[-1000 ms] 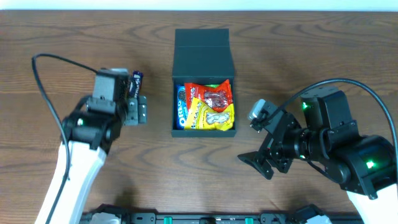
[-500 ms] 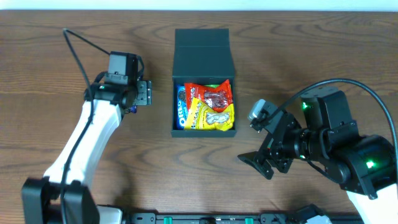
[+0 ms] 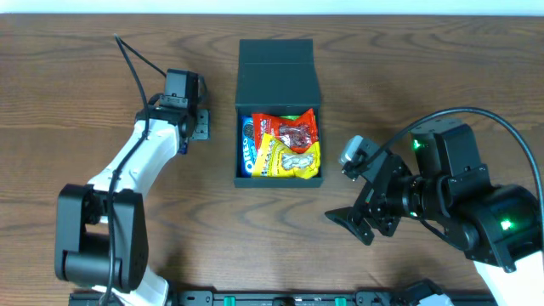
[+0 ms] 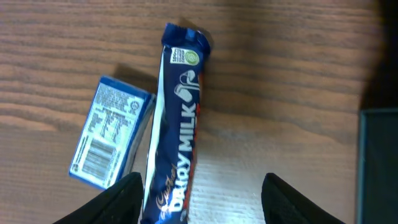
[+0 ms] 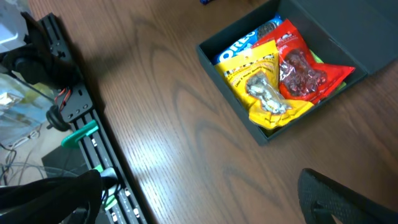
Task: Pack container
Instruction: 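Grasp the blue Dairy Milk bar with the left gripper, then carry the Dairy Milk bar over the box and lower it inside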
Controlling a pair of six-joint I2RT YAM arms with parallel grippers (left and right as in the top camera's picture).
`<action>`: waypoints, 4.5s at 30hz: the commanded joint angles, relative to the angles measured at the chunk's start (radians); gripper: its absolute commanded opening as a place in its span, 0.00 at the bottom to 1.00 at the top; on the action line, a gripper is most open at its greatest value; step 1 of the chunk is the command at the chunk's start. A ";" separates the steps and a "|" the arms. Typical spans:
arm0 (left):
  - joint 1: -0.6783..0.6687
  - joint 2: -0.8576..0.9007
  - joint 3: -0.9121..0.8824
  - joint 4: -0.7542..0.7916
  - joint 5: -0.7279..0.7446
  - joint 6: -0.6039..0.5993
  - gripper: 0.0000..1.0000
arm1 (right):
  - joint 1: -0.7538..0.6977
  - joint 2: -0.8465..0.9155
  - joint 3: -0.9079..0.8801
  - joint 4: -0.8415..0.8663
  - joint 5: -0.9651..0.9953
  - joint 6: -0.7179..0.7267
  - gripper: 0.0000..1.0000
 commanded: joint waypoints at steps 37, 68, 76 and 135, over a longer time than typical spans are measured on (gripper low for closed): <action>0.054 0.140 0.015 0.103 0.029 0.000 0.40 | 0.004 0.000 0.004 -0.002 -0.004 0.014 0.99; 0.055 0.209 0.013 0.088 0.025 0.006 0.19 | 0.004 0.000 0.004 -0.002 -0.004 0.014 0.99; 0.053 0.130 0.015 0.011 0.029 -0.003 0.06 | 0.004 0.000 0.004 -0.002 -0.004 0.014 0.99; -0.019 -0.396 0.015 -0.137 0.144 -0.189 0.67 | 0.004 0.000 0.004 -0.002 -0.004 0.014 0.99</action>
